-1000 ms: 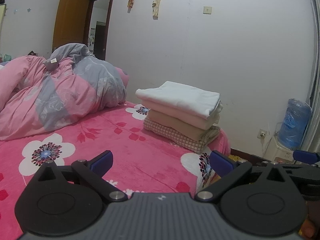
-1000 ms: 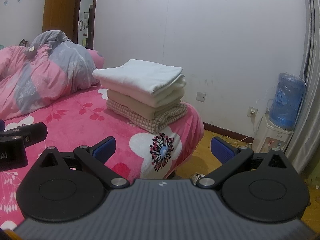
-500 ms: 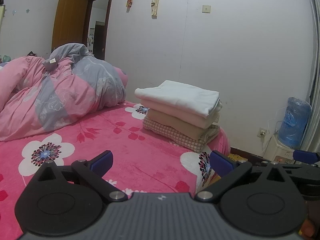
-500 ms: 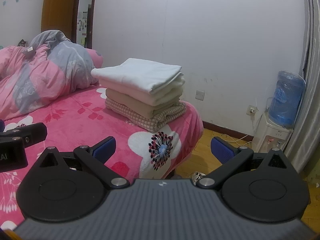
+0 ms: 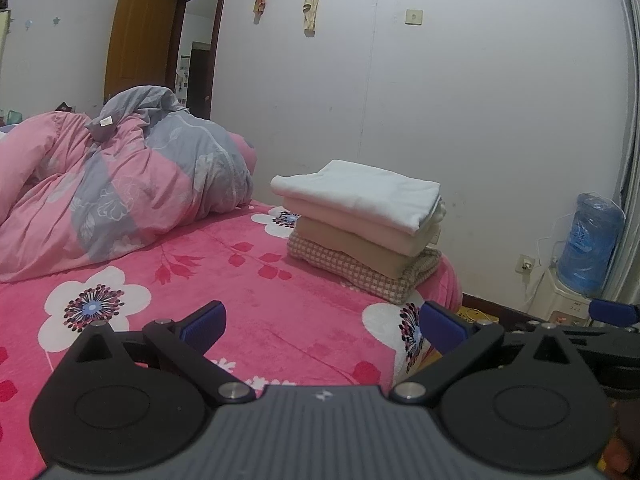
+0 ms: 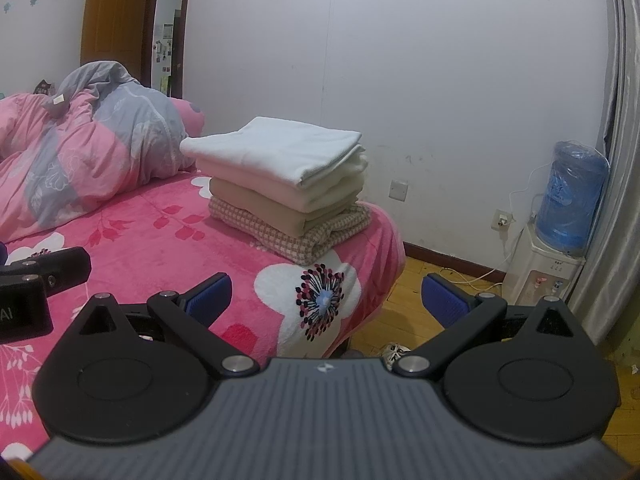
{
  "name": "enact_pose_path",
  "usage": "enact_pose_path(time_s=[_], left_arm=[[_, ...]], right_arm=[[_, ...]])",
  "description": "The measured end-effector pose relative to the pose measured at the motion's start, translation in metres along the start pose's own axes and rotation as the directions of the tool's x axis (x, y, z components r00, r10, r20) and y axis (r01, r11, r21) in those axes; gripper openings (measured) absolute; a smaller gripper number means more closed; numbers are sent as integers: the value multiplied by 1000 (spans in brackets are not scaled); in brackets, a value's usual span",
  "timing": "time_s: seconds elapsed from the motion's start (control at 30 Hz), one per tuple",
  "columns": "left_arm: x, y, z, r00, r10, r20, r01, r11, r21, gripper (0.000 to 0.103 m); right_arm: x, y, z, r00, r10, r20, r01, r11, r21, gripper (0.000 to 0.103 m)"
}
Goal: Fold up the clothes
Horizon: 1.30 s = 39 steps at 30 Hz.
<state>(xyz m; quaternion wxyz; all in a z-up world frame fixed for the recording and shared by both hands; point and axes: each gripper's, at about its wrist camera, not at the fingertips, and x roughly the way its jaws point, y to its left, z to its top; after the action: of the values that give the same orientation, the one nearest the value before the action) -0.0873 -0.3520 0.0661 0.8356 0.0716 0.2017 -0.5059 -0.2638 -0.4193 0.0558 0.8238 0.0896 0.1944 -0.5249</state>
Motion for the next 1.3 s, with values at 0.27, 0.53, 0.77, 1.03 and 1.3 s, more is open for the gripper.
enact_pose_path(time_s=[0.27, 0.53, 0.77, 1.03, 1.3], left_arm=[[0, 2, 0, 1000, -9, -2, 9, 1000, -1, 103], [1, 2, 0, 1000, -9, -4, 9, 1000, 1, 103], [2, 1, -1, 1000, -7, -5, 7, 1000, 0, 103], [2, 1, -1, 1000, -10, -6, 10, 1000, 0, 103], [0, 1, -2, 1000, -18, -4, 18, 1000, 4, 103]], right_arm=[[0, 0, 1, 1000, -3, 4, 3, 1000, -1, 102], [1, -1, 2, 1000, -3, 2, 3, 1000, -1, 102], [1, 0, 2, 1000, -3, 0, 3, 1000, -3, 102], [-2, 2, 1, 1000, -9, 2, 9, 1000, -5, 102], [-4, -1, 0, 1000, -26, 2, 26, 1000, 5, 102]])
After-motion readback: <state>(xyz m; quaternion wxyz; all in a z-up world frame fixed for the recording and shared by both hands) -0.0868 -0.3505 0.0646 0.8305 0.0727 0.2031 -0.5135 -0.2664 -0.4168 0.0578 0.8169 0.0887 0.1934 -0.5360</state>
